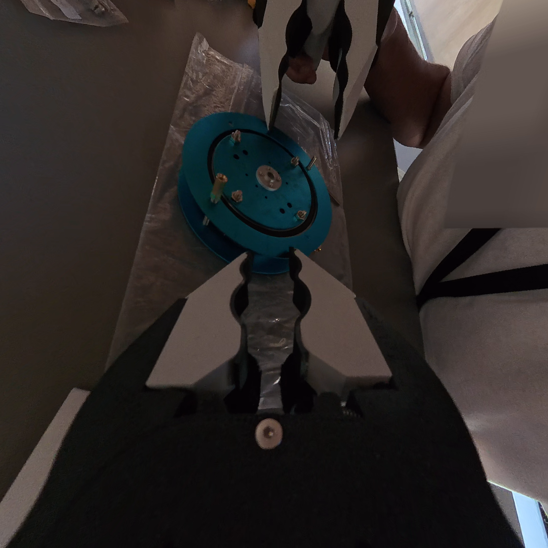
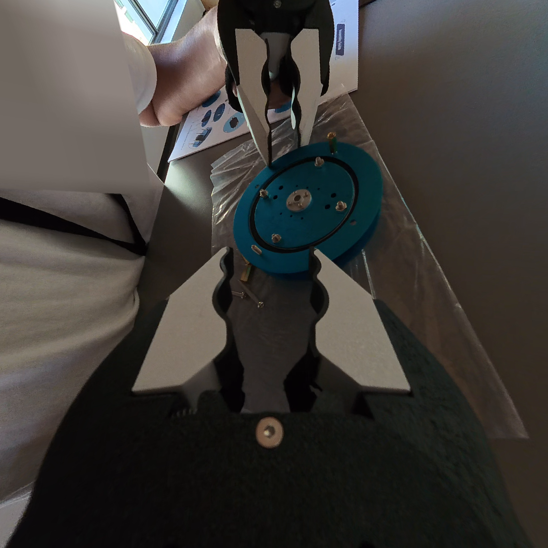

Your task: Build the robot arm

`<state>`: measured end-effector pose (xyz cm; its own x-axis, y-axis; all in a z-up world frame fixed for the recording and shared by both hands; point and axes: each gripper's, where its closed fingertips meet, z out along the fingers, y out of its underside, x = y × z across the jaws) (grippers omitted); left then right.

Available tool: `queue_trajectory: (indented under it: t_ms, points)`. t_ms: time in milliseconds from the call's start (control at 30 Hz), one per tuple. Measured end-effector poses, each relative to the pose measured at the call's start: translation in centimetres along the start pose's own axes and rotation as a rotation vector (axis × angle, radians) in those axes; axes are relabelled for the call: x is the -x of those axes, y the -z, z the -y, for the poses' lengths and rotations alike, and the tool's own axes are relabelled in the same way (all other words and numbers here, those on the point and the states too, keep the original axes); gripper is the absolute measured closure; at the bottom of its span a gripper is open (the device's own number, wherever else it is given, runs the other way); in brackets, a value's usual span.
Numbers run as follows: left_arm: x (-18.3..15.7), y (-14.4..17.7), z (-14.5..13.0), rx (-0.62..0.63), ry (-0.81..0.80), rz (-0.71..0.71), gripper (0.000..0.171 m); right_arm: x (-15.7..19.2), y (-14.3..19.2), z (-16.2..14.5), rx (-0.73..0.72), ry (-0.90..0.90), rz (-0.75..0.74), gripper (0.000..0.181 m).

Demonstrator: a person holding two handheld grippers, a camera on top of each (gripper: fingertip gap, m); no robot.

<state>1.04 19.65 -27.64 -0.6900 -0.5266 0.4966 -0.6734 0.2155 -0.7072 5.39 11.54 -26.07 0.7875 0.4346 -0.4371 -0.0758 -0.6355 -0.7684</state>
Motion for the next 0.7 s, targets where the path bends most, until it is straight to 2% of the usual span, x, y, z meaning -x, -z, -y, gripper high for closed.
queue_trajectory:
  t_ms: [133, 233, 367, 533, 700]
  points:
    - [0.5, 0.4, 0.2, -0.003, -0.021, 0.037, 0.142, 0.1, 0.4, 0.6, -0.030, 0.017, -0.002, 0.131]
    - [1.9, 1.2, 1.7, -0.077, -0.077, 0.146, 0.142, 0.3, 0.9, 2.2, -0.120, 0.037, -0.005, 0.130]
    - [2.1, 1.6, 4.3, -0.215, -0.223, 0.276, 0.142, -0.9, 0.9, 4.6, -0.231, 0.054, -0.096, 0.136]
    - [2.2, 0.9, 5.1, -0.238, -0.295, 0.384, 0.146, -2.5, -1.5, 4.5, -0.122, 0.074, -0.222, 0.137]
    - [3.1, 0.2, 4.5, -0.203, -0.241, 0.387, 0.154, -3.7, -2.3, 3.4, -0.032, 0.090, -0.293, 0.144]
